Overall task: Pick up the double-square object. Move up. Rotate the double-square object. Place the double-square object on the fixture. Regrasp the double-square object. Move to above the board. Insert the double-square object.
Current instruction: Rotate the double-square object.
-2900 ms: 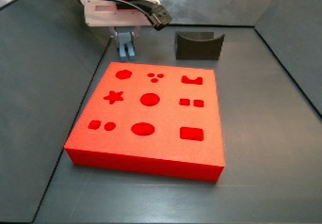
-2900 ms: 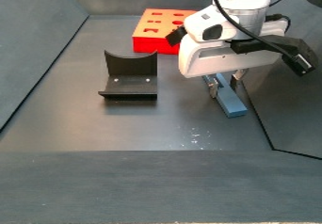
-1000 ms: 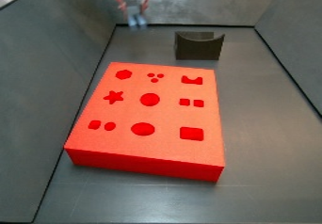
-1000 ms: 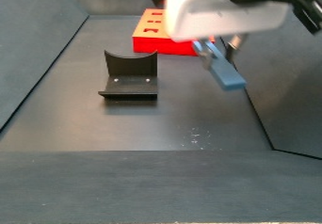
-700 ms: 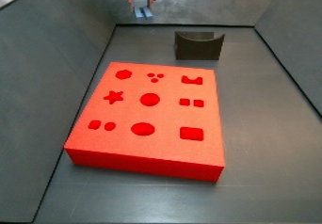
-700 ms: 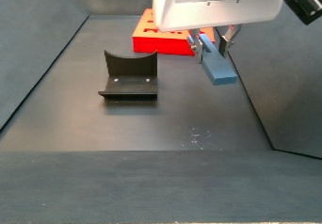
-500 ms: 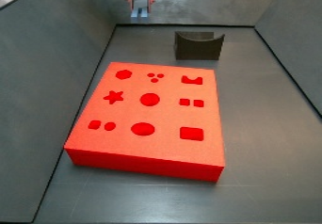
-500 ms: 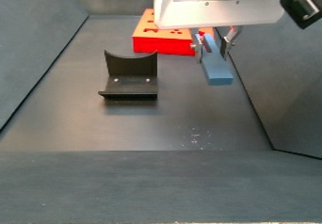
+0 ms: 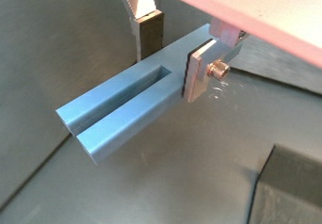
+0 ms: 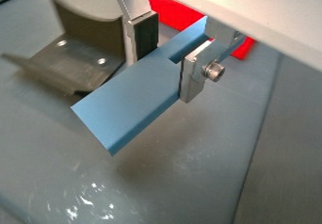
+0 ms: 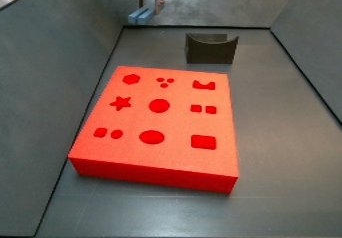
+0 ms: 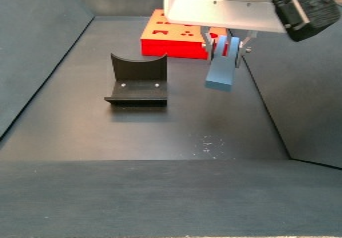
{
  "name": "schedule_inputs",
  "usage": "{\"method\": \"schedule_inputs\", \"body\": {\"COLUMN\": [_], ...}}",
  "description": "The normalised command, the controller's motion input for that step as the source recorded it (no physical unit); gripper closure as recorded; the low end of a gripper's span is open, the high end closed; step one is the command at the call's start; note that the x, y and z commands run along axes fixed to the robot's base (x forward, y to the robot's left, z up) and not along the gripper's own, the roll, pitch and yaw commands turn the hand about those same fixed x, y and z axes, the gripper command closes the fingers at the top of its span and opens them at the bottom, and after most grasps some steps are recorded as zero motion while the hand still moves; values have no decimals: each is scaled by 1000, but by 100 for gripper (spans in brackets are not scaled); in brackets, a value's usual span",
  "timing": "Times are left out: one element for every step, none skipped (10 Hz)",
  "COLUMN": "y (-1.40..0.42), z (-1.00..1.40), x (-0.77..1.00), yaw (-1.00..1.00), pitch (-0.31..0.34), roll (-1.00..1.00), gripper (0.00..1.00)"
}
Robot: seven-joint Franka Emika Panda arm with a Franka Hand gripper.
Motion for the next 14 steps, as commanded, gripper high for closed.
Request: {"method": "schedule_inputs", "body": {"y": [7, 7, 7, 7, 8, 8, 8, 8, 8, 8, 8, 8, 8, 8], "z": [-2, -2, -2, -2, -2, -2, -2, -2, -2, -2, -2, -2, -2, -2], "x": [-4, -4, -4, -4, -4, -4, -4, -4, -4, -4, -4, -4, -4, -4], "yaw": [-1000, -1000, -1000, -1000, -1000, -1000, -1000, -1000, -1000, -1000, -1000, -1000, -1000, -1000], "pitch": [-4, -4, -4, -4, -4, -4, -4, -4, -5, -5, -5, -5, -5, -5], "roll": [-1, -1, -1, -1, -1, -1, -1, -1, -1, -1, -2, -2, -2, -2], "gripper": [100, 100, 100, 100, 100, 100, 100, 100, 100, 100, 100, 100, 100, 100]}}
